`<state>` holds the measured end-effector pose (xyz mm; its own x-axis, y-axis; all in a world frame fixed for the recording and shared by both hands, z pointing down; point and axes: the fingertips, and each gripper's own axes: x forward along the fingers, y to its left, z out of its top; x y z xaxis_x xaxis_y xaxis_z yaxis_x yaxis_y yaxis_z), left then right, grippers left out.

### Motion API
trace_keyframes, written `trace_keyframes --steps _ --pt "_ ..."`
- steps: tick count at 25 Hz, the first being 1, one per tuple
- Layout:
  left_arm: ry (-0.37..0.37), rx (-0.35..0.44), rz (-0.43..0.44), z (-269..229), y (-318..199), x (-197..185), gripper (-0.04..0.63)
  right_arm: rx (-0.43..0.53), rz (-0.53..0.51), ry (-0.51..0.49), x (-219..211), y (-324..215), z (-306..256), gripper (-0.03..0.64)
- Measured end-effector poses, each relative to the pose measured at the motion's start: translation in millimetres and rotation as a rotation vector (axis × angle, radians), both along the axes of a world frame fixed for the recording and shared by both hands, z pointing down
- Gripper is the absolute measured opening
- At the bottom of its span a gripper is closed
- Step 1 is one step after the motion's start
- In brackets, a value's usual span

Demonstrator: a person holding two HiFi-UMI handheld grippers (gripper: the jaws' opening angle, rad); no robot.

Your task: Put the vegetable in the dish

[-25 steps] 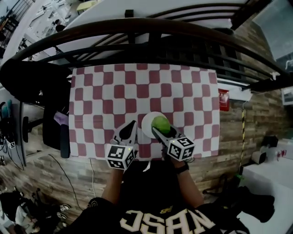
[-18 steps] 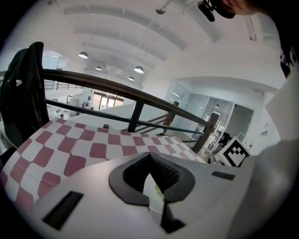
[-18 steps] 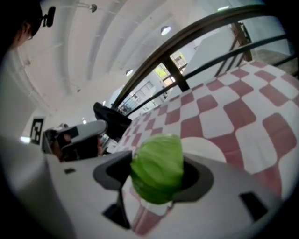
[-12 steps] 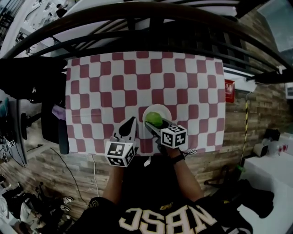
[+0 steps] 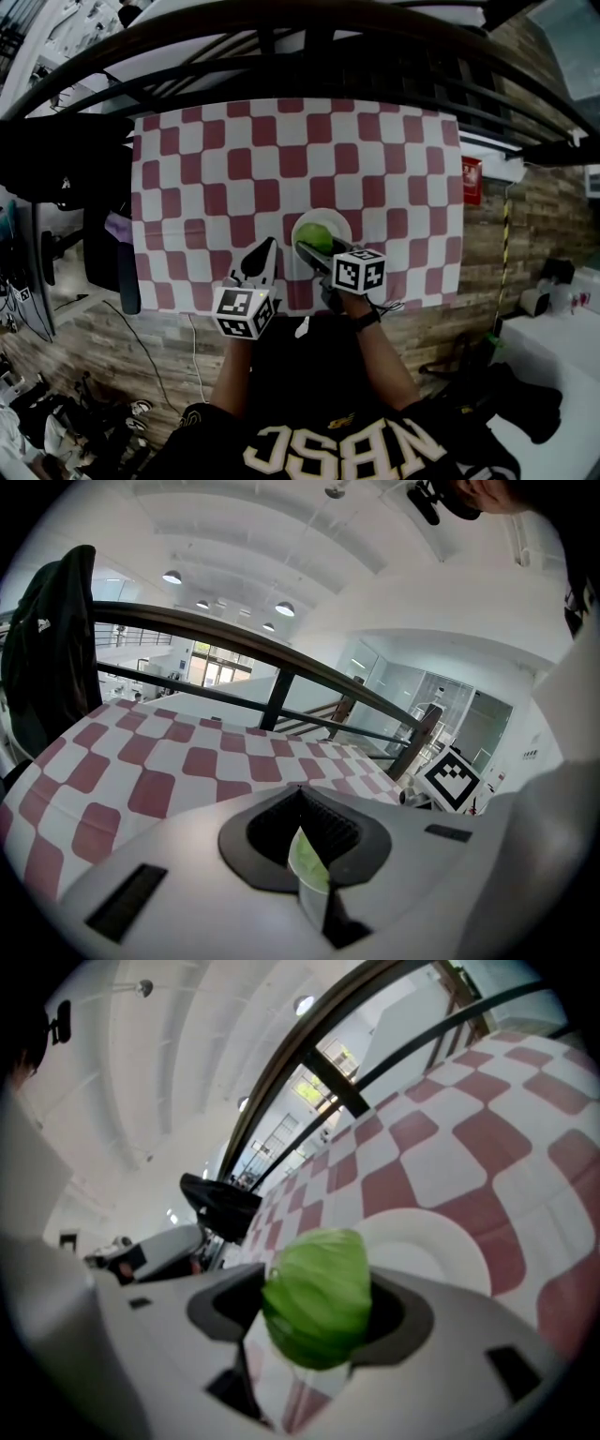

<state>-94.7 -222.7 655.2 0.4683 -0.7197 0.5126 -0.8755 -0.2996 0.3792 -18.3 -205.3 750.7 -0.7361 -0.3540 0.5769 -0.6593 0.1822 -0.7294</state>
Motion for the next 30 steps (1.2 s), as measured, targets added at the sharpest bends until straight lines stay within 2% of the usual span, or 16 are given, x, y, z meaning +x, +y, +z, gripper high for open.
trace_keyframes --steps 6,20,24,30 --pt "0.023 -0.019 0.005 4.1 5.0 5.2 0.018 -0.001 -0.033 0.078 2.7 2.5 2.3 0.313" --pt "0.047 -0.029 0.032 3.8 8.2 20.9 0.018 0.043 0.061 0.181 44.9 -6.0 5.6 0.354" --pt "0.045 -0.033 0.041 5.0 9.8 24.7 0.018 0.081 0.034 0.283 53.2 -7.1 11.6 0.359" --pt "0.049 -0.04 0.043 8.6 10.4 30.3 0.018 0.122 0.026 0.306 52.4 -9.9 11.9 0.357"
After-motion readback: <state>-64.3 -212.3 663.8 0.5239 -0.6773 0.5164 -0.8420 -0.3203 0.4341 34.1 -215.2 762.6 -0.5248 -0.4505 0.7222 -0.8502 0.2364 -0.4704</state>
